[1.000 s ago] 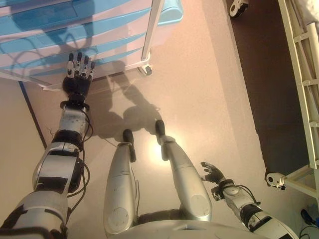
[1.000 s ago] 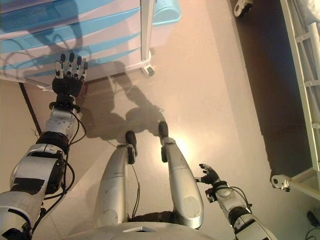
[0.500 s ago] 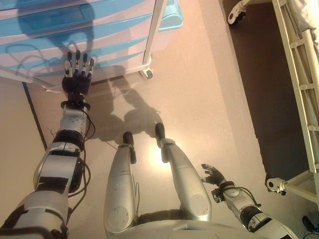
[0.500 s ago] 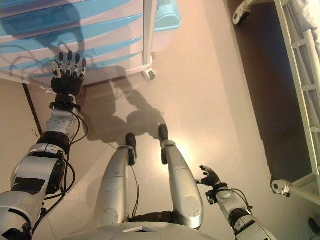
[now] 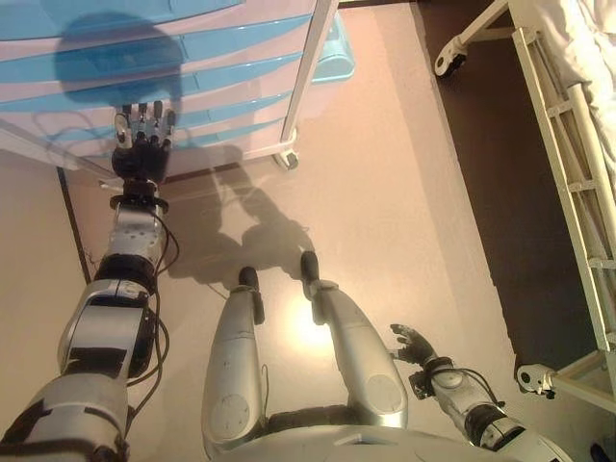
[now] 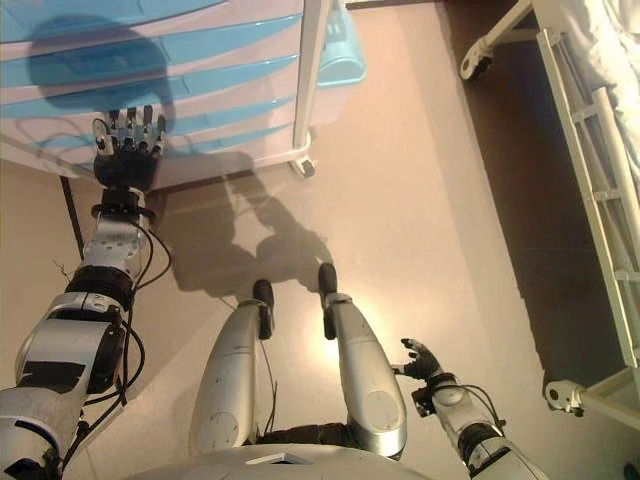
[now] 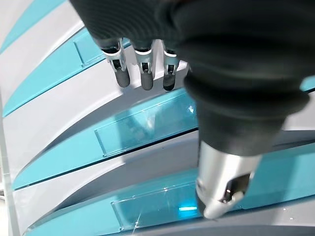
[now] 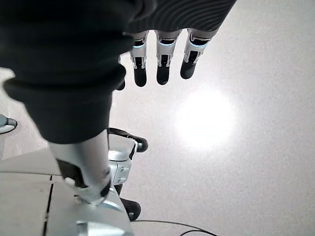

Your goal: Open the drawer and pick up the medicine

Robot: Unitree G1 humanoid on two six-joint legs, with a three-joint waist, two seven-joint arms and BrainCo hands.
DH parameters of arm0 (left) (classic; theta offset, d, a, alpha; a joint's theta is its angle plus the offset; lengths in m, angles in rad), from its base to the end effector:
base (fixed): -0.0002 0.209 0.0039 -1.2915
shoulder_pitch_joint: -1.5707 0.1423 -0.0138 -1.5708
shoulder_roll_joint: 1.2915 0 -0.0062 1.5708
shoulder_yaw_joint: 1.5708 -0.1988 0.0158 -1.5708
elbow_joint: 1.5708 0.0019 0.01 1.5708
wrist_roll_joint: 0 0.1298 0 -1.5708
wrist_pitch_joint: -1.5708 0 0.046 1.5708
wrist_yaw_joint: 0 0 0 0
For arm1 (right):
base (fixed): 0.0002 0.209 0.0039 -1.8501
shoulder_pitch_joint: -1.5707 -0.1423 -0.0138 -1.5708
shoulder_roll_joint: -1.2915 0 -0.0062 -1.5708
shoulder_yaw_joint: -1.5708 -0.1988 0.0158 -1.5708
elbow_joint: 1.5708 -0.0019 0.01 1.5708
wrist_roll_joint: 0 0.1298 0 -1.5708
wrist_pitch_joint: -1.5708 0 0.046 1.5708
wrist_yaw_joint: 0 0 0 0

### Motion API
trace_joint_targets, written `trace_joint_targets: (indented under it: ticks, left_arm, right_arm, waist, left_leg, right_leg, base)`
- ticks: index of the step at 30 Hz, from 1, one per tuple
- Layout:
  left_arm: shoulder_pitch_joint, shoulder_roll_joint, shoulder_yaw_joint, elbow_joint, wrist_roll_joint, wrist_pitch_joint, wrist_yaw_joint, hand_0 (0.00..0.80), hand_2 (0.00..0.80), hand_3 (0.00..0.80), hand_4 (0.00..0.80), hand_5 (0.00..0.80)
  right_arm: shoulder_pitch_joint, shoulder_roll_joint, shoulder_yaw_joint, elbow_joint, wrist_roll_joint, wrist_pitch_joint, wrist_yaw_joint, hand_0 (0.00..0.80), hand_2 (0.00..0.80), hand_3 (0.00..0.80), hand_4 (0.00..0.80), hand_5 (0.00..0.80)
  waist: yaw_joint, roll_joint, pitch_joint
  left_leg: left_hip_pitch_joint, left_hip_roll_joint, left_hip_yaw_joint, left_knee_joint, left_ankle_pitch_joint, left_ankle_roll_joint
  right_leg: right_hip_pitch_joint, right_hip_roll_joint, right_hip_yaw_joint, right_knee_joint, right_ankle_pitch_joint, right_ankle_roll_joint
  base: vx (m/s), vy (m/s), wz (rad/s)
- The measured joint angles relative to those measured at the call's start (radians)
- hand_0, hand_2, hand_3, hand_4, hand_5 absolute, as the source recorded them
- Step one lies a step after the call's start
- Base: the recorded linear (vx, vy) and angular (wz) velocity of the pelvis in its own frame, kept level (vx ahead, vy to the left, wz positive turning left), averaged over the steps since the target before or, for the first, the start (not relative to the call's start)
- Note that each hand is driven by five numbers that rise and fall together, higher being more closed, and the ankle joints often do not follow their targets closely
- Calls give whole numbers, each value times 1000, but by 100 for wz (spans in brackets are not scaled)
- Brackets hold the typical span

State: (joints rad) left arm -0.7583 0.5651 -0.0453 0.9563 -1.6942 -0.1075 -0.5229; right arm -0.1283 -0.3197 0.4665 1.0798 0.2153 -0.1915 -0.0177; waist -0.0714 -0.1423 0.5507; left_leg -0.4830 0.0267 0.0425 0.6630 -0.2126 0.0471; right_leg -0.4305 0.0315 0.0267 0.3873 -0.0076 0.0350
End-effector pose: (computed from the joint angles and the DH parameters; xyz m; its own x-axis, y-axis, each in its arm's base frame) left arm 0.3205 0.2872 0.1079 0.9104 0.1242 0.3946 0.2963 0.4697 -0.8316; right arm 0.1387 -0.2155 -0.0978 0.6789 -0.0056 -0.7342 -0.2650 0.9307 -0.2521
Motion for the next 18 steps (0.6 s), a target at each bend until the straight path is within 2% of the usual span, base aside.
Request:
trace_joint_targets:
  ticks: [6,9,17,18]
  left_arm:
    - [73,-1,11,-46,11,27,76,0,0,0,0,0]
    - [104,-2,20,-66,39,49,115,0,0,0,0,0]
    - [170,-4,23,-75,65,100,144,0,0,0,0,0]
    - [176,-4,23,-75,69,103,145,82,82,82,82,82]
  right_arm:
    - [52,2,1,-5,-6,1,3,0,0,0,0,0]
    - [87,36,11,-4,-37,9,5,0,0,0,0,0]
    - [138,51,17,-7,-81,15,25,0,0,0,0,0]
    - [138,51,18,-7,-81,15,26,0,0,0,0,0]
  waist:
    - [1,-4,-3]
    - [5,-5,-4]
    - [16,-8,-5]
    - [16,-8,-5]
  left_leg:
    - [94,-9,6,-51,-1,-2]
    - [142,-13,8,-77,-2,-4]
    - [228,-18,25,-111,-3,-2]
    - [232,-19,27,-111,-3,-2]
  right_leg:
    - [80,-7,6,-25,-11,-1]
    - [121,-9,5,-42,-15,-2]
    - [193,-22,-10,-59,-17,-2]
    - [196,-22,-10,-58,-17,-2]
  base:
    - [131,10,0]
    - [154,30,0]
    - [78,33,-4]
    - [27,32,-2]
